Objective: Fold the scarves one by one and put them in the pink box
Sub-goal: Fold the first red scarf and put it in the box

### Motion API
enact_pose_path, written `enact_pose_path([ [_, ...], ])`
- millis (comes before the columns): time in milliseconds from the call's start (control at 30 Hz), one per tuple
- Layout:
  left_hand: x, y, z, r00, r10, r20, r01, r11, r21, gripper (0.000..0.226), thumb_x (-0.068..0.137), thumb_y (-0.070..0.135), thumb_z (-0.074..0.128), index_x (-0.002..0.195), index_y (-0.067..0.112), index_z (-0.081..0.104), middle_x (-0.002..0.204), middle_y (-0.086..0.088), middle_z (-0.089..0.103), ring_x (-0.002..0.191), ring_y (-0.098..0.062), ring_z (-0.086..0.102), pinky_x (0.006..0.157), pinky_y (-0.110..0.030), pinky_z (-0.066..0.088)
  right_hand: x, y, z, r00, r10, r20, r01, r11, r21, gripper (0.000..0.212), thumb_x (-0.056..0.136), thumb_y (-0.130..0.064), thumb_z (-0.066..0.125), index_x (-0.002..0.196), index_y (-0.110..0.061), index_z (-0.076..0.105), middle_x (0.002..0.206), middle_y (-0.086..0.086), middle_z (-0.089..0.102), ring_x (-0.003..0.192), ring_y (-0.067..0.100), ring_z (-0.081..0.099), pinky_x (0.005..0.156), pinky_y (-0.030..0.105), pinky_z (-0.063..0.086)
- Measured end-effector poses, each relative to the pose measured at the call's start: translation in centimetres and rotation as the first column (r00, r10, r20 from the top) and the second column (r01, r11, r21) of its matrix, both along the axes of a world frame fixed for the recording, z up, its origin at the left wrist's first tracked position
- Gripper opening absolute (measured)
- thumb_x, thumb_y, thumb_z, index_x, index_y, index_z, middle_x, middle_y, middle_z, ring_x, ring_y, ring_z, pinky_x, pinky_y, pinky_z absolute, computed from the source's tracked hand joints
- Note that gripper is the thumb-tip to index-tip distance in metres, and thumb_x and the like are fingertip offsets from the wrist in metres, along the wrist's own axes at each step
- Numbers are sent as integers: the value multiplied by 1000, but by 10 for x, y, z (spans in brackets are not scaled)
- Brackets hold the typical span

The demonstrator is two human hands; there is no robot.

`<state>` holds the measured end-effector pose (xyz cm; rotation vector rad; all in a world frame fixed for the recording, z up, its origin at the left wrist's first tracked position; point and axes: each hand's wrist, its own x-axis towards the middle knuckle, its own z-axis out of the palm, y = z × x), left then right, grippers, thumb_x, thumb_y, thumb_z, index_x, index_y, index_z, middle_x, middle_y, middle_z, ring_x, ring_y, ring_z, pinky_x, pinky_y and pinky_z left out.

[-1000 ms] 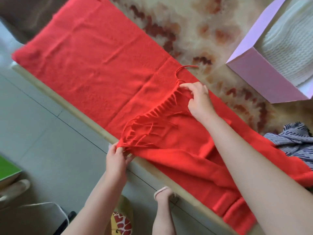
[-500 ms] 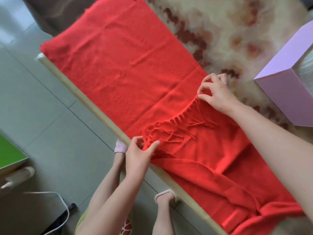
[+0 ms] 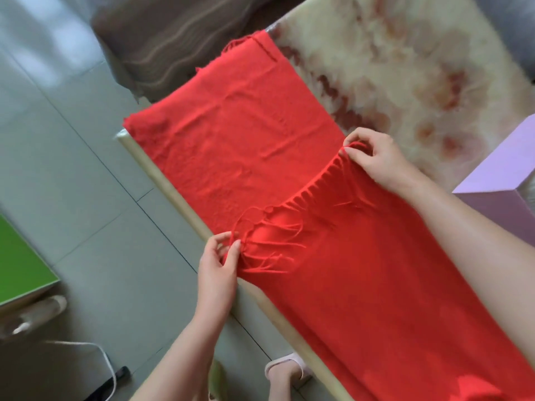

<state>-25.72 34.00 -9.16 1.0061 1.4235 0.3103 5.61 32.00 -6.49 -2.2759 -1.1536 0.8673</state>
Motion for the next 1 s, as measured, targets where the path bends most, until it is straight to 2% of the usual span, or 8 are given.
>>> enact_pose_path([
  [167, -6, 80, 2, 996, 81, 48, -86, 991, 104, 15, 91, 18, 60, 95, 32, 54, 86, -10, 64, 72, -13, 56, 62, -25, 44, -10, 81, -1, 997, -72, 16, 70, 994, 80, 4, 88, -14, 62, 90, -11, 64, 80, 0, 57, 69, 4, 46, 66, 8, 34],
  [300, -16, 150, -7, 998, 56, 14, -57, 981, 183, 16, 93, 16, 56, 88, 31, 53, 71, -3, 57, 59, -8, 48, 57, -24, 38, -18, 146, -4, 997, -59, 54, 51, 990, 134, 3, 88, -16, 62, 89, -18, 62, 81, 3, 56, 62, -1, 44, 61, 6, 32],
  [400, -14, 195, -14, 998, 57, -17, -54, 993, 109, 9, 94, 21, 55, 89, 28, 53, 71, 1, 55, 54, -4, 48, 55, -23, 43, -19, 185, -13, 991, -106, 77, 95, 986, 138, 6, 88, -18, 63, 91, -22, 59, 71, -5, 50, 60, 0, 42, 59, 13, 33],
  [467, -11, 208, -17, 998, 60, -28, -60, 998, -2, 4, 93, 29, 57, 92, 26, 54, 81, 2, 57, 62, -5, 55, 55, -23, 51, -18, 195, -26, 992, -107, 68, 106, 994, 12, 22, 85, -23, 68, 104, -17, 60, 79, -6, 52, 68, 4, 47, 65, 18, 37],
  [533, -12, 207, -21, 998, -14, -62, 11, 999, -44, 22, 85, 34, 66, 101, 21, 59, 90, 1, 59, 76, -10, 59, 62, -26, 54, -14, 191, -40, 991, -116, 71, 126, 981, -151, 42, 79, -29, 75, 113, -12, 59, 98, 3, 59, 88, 15, 55, 80, 24, 41],
  [700, -14, 206, -28, 957, -199, -210, 217, 974, 68, 44, 70, 22, 81, 109, 21, 60, 101, 1, 62, 95, -13, 56, 82, -26, 45, -11, 197, -50, 978, -207, -37, 199, 967, -160, 26, 86, -25, 66, 110, -15, 66, 115, 8, 64, 99, 12, 55, 93, 25, 41],
  [867, -7, 211, -27, 934, -231, -274, 277, 950, 143, 25, 79, 15, 73, 98, 22, 59, 77, 9, 57, 65, -2, 48, 56, -8, 36, -11, 238, -51, 988, 47, 145, -12, 973, -232, 37, 96, -24, 48, 133, -20, 53, 141, 10, 38, 131, 30, 32, 113, 31, 19],
  [1000, -9, 209, -30, 955, -185, -230, 216, 970, 115, 16, 81, 12, 69, 91, 23, 62, 70, 11, 58, 63, -6, 50, 59, -15, 40, -9, 274, -57, 933, 282, 225, -152, 873, -463, 50, 99, -38, 36, 147, -28, 29, 158, -1, 14, 144, 28, 7, 115, 45, 7],
])
